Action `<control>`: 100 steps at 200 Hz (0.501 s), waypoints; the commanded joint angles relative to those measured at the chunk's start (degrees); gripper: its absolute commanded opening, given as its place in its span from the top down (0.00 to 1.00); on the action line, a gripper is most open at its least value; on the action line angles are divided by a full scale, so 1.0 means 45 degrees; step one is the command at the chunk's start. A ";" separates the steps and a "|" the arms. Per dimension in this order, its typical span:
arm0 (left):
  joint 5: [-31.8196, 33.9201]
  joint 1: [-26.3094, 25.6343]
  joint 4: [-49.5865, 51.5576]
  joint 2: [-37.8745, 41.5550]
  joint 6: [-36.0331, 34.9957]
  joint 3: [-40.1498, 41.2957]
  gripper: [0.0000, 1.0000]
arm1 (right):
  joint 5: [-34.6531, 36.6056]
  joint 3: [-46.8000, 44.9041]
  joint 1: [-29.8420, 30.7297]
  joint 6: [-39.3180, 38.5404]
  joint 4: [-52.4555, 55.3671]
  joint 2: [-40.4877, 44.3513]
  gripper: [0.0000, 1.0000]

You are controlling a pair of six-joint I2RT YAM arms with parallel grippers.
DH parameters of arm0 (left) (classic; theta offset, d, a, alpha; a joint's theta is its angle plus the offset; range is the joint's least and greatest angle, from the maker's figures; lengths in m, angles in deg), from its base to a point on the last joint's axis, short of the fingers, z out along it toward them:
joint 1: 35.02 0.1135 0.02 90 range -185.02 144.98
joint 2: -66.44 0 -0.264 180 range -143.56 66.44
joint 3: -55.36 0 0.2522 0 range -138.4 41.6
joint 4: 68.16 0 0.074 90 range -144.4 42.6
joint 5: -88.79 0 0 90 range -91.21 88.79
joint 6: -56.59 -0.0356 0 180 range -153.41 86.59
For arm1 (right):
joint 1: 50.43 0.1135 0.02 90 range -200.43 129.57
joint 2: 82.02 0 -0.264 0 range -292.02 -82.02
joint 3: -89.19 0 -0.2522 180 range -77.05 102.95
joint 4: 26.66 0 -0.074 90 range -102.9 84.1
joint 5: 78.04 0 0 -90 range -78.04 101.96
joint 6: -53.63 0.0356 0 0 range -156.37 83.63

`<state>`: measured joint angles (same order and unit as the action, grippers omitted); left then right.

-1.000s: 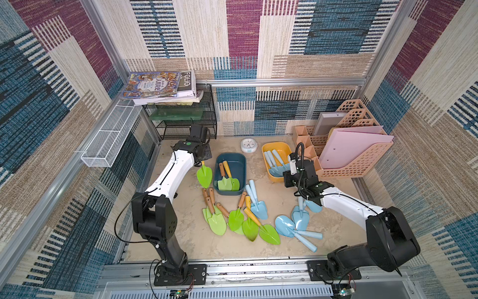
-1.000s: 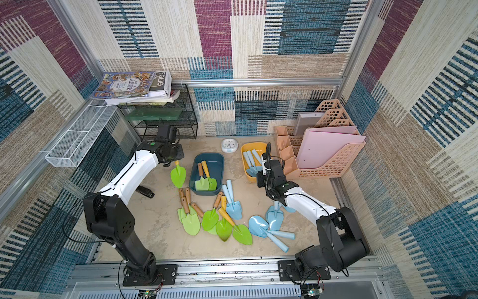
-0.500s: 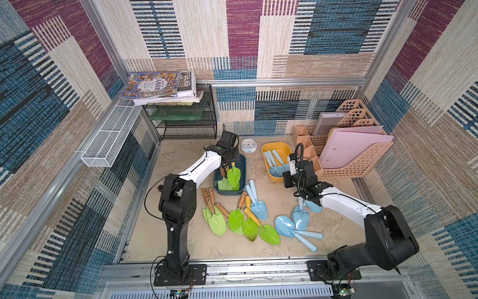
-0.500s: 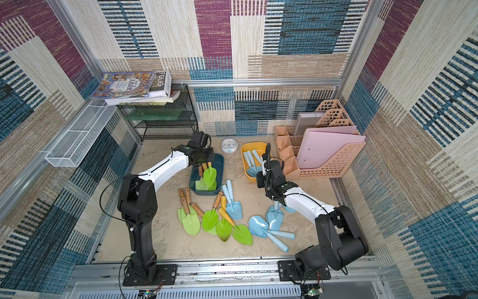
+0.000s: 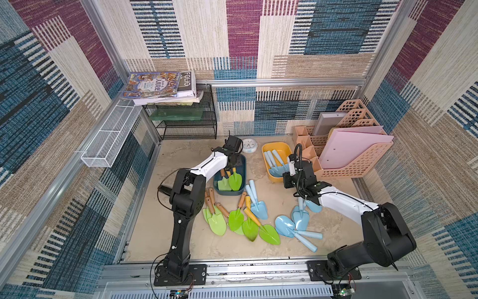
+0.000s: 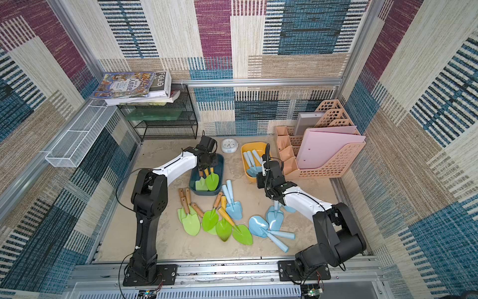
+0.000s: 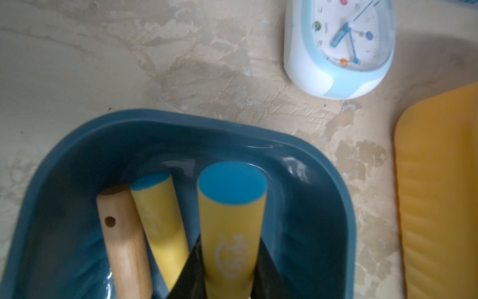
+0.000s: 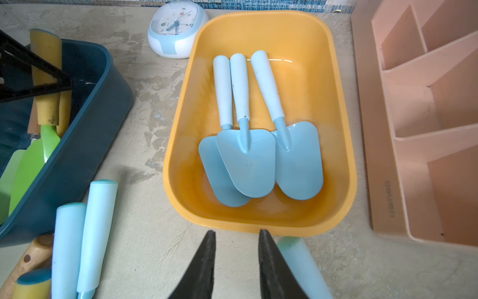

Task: Sort the small shovels by color and place them into the storage box
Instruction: Place the shovel in the storage box.

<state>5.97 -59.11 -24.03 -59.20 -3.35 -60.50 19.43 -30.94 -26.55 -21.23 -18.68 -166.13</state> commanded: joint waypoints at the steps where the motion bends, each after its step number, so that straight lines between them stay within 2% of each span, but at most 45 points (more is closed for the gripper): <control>1: -0.0332 -0.0109 0.0415 -0.0143 0.0251 -0.0145 0.80 | 0.0001 0.0063 -0.0013 -0.0042 -0.0296 -0.0022 0.69; 30: -0.0396 -0.0181 0.0519 -0.0063 0.0287 -0.0143 0.55 | -0.0176 0.0047 -0.0013 -0.0047 -0.0305 -0.0026 0.68; 49: -0.0421 -0.0188 0.0566 0.0308 0.0261 0.0036 0.46 | -0.0489 0.0103 0.0023 -0.0027 -0.0234 -0.0057 0.66; 76: -0.0298 -0.0211 0.0091 0.1630 0.0239 0.1069 0.41 | -0.0799 0.0184 0.0395 0.0029 0.0017 0.0105 0.65; 100: 0.0066 -0.0220 -0.0796 0.3567 0.0213 0.2959 0.41 | -0.1120 0.0164 0.1107 0.0128 0.0266 0.0424 0.64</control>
<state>4.72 -60.12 -23.97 -49.76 -2.17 -53.20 16.52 -30.50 -23.86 -21.12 -18.31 -165.48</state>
